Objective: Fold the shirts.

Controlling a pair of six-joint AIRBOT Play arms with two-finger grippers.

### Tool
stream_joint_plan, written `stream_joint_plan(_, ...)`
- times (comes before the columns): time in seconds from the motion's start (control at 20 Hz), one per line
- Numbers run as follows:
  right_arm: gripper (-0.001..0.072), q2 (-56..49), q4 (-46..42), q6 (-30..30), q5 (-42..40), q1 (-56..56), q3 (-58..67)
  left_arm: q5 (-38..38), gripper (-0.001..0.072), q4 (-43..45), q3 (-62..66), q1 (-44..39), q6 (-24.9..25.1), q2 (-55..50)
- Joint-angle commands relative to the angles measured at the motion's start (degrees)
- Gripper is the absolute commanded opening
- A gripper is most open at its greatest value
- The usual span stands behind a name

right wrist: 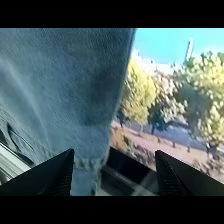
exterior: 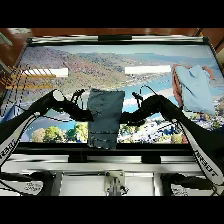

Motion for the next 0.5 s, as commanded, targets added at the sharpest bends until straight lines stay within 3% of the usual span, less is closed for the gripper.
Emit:
stream_joint_plan(0.0, 0.063, -1.73, 5.99, 0.04, 5.77, 0.04, -0.5, 0.74, 0.0384, -1.16, -0.02, -0.09, 1.03, -0.85)
stream_joint_plan(0.2, 0.0629, -5.53, 8.66, 0.0, 9.2, 1.81, -0.5, 2.32, 0.0367, -1.18, -0.02, -0.09, 1.03, -0.85)
stream_joint_plan(0.25, 0.0613, -5.75, 8.81, -0.15, 10.95, 2.69, -0.48, 2.51, 0.0251, -1.2, -0.02, -0.09, 1.03, -0.9)
stream_joint_plan(0.3, 0.0403, -5.75, 8.81, -0.9, 12.63, 3.54, -0.2, 2.69, 0.0094, -1.36, -0.02, -0.09, 1.03, -0.9)
stream_joint_plan(0.35, 0.0158, -5.75, 8.79, -0.87, 14.08, 3.98, 0.37, 3.1, 0.0076, -1.36, 0.0, -0.09, 1.05, -0.9)
stream_joint_plan(0.4, 0.0085, -5.75, 8.72, -0.92, 15.41, 4.09, 1.44, 3.3, 0.0076, -1.36, 0.02, -0.09, 1.11, -0.9)
stream_joint_plan(0.45, 0.0085, -5.75, 7.98, -0.98, 16.44, 3.72, 3.02, 3.39, 0.0076, -1.38, 0.04, -0.09, 1.81, -0.9)
